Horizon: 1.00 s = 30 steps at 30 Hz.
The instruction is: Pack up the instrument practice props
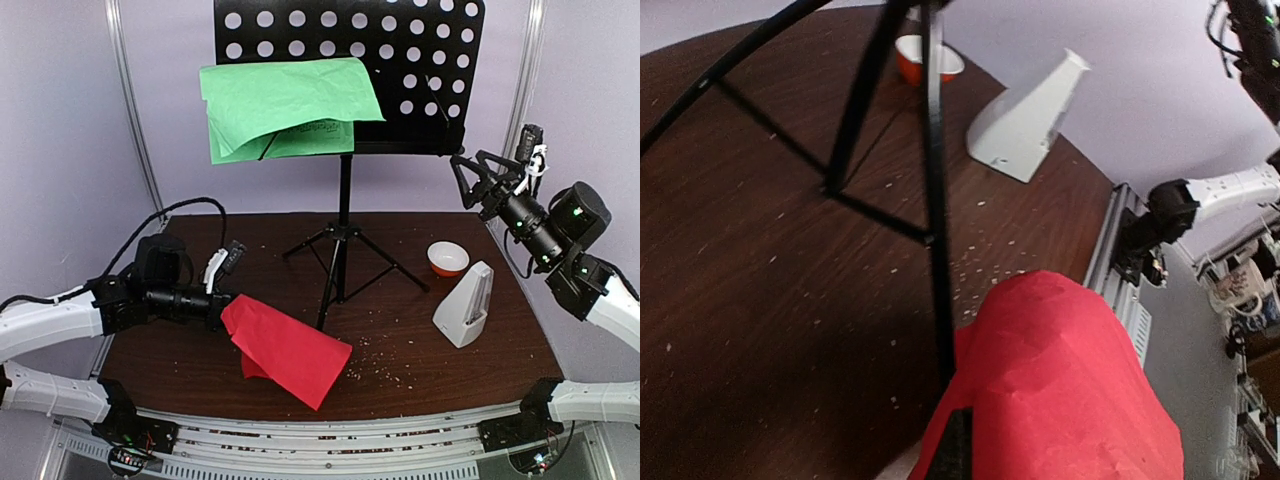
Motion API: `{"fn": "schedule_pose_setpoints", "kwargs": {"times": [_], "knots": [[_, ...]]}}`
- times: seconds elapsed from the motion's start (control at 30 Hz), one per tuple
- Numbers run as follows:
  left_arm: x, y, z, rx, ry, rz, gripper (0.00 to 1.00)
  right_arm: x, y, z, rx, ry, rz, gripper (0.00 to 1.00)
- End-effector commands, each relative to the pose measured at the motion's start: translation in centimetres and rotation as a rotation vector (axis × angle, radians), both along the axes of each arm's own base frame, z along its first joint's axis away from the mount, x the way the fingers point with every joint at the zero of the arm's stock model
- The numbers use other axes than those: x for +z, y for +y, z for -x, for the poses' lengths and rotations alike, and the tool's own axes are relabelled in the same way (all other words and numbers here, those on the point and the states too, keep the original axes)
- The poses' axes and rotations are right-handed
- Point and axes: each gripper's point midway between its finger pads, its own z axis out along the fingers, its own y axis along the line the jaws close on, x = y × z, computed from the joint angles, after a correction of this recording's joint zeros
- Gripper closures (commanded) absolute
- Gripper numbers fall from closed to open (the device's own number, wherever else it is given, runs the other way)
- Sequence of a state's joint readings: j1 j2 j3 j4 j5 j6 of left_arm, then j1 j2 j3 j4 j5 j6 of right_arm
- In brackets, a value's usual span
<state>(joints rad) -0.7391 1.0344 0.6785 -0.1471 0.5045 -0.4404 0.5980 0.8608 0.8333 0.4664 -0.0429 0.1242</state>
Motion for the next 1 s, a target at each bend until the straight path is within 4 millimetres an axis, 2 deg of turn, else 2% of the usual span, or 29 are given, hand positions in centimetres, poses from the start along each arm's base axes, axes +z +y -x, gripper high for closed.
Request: {"fn": "schedule_pose_setpoints", "kwargs": {"times": [0.0, 0.2, 0.47, 0.7, 0.97], "knots": [[-2.5, 2.8, -2.8, 0.175, 0.119, 0.054, 1.0, -0.3, -0.9, -0.4, -0.065, -0.007, -0.006, 0.21], [-8.0, 7.6, -6.3, 0.361, 0.282, 0.065, 1.0, -1.1, -0.8, -1.0, -0.081, 0.009, 0.018, 0.21], [-12.3, 11.3, -8.4, 0.515, 0.361, 0.008, 1.0, -1.9, -1.3, -1.4, -0.127, 0.027, 0.049, 0.2], [-13.8, 14.2, -9.5, 0.649, 0.357, -0.047, 1.0, -2.9, -1.8, -1.6, -0.163, 0.039, 0.059, 0.2], [-14.9, 16.0, -9.8, 0.734, 0.355, -0.132, 1.0, -3.3, -2.5, -1.4, -0.187, 0.037, 0.055, 0.18]]}}
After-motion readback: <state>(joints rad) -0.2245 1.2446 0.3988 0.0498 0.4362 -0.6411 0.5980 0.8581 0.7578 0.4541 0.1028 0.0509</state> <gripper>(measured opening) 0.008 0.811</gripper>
